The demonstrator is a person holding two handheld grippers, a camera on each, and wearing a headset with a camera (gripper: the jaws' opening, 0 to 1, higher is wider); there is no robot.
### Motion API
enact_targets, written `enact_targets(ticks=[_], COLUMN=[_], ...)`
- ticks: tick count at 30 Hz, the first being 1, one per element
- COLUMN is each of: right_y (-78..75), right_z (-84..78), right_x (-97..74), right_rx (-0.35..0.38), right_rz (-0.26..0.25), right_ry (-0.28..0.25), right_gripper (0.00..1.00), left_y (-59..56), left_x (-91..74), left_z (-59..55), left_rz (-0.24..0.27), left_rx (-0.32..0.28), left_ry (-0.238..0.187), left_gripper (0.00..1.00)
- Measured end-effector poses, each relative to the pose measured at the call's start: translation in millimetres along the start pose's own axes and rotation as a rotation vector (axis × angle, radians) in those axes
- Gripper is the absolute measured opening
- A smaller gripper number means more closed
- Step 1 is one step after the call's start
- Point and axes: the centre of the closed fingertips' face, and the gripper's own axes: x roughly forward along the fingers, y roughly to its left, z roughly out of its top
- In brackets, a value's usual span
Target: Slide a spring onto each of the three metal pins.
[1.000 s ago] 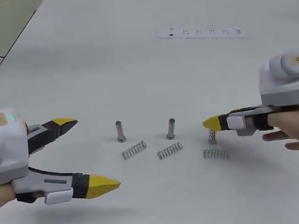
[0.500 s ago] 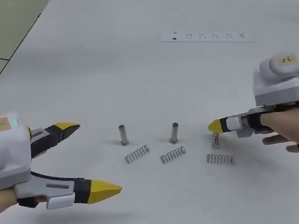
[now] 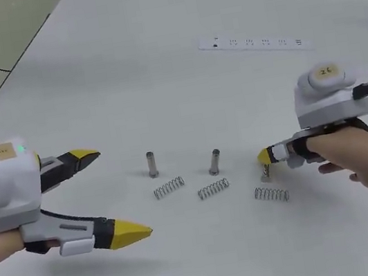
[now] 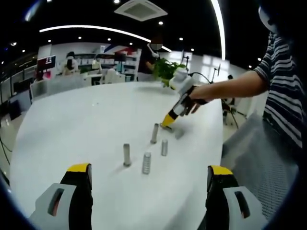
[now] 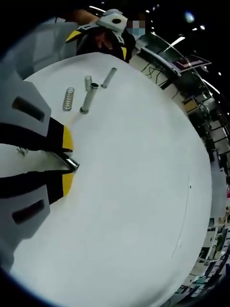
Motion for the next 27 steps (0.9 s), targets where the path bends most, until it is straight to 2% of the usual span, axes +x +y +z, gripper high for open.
enact_targets(ticks=[14,22,27], right_y=[-2.5,-3.8,-2.1], right_z=[-1.3,-3.3,-5.5], right_x=[0.5,-1.1,-3.2], right_rx=[-0.021,-0.050,-0.068], right_rz=[-0.037,-0.023,0.000], right_ry=[0.022,0.010,-0.014], right_gripper=[0.05,0.05,0.05], left_y=[-0.3,-2.4,1.1], left_x=[0.8,1.1,-1.2], left_z=[-2.2,-3.2,-3.2], left_rz=[-0.004,-0.009,-0.003], left_rx=[-0.001,-0.002,-0.003], left_ry=[0.007,0.011,0.012], left_gripper=[0.97,0.97,0.97])
